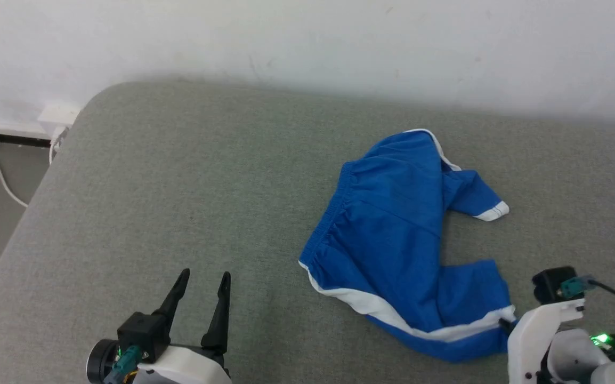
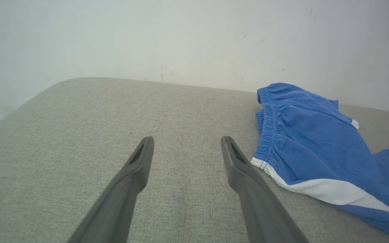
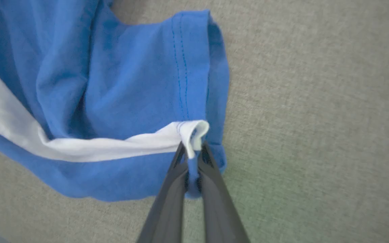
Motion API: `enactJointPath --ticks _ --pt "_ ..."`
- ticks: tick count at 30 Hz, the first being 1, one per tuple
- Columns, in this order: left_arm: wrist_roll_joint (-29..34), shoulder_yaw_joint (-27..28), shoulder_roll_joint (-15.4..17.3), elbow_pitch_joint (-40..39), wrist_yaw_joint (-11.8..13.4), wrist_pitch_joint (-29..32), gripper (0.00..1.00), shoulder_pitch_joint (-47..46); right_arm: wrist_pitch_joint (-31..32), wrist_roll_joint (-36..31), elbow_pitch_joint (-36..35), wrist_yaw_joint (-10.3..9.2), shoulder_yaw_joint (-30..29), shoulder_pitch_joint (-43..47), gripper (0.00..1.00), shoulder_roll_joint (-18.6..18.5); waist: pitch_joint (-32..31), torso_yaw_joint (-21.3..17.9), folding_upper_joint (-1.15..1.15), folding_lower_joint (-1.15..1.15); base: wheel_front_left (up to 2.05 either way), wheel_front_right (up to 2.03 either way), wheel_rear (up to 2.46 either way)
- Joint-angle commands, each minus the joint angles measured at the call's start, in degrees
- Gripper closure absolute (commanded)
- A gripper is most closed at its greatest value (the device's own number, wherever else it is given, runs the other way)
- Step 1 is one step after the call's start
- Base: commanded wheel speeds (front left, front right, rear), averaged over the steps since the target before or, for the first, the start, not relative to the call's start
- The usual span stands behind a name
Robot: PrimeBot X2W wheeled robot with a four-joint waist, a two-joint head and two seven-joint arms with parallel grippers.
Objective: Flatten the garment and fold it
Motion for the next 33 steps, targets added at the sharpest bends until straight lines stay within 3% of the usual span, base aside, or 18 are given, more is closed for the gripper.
enactJointPath --ticks 1,11,16,17,18,24,29,33 --pt "0.66 0.63 -0.52 0.26 -0.65 -0.27 0.00 -0.77 -1.81 -0.64 -0.26 -0.05 -1.11 -0.78 1.00 0.18 -0.25 -0.88 0.00 -0.01 0.00 0.00 0.00" --pt "3.09 2.06 -2.78 2.18 -3.60 -0.27 0.00 -0.33 -14.83 -0.53 -3.03 -0.05 -13.37 0.47 1.00 3.64 -1.14 -5.09 0.00 -0.01 0.00 0.00 0.00" --pt "3.97 2.09 -3.56 2.88 -4.66 -0.27 0.00 -0.23 -20.09 -0.29 -1.20 -0.05 -15.21 3.46 0.98 5.27 -1.03 -7.53 0.00 -0.01 0.00 0.00 0.00" --pt "4.10 2.05 -3.70 3.07 -4.87 -0.27 0.00 -0.30 -20.86 -0.27 -0.25 -0.05 -14.75 3.97 0.55 5.45 -1.04 -7.99 0.00 -0.01 0.00 0.00 0.00" --pt "4.24 1.98 -3.83 3.27 -5.06 -0.27 0.00 -0.38 -21.31 -0.44 0.84 -0.05 -14.01 4.45 0.00 5.53 -1.06 -8.45 0.00 -0.01 0.00 0.00 0.00" --pt "4.75 1.12 -4.38 4.53 -5.90 -0.27 0.00 -0.88 -26.57 -2.50 3.35 -0.05 -12.19 4.20 0.00 5.17 -1.77 -10.37 0.00 -0.01 0.00 0.00 0.00" --pt "3.63 -0.12 -5.14 5.24 -6.62 -0.27 0.00 -0.82 -33.00 -3.25 0.00 -0.05 -10.52 3.51 0.00 4.58 -3.09 -11.76 0.00 -0.01 0.00 0.00 0.00" --pt "1.68 -6.36 -4.56 6.45 -7.31 2.15 0.00 -1.82 -36.47 -3.50 -3.61 -0.05 -10.18 4.32 0.00 4.70 -3.68 -12.39 0.00 -0.01 0.00 0.00 0.00"
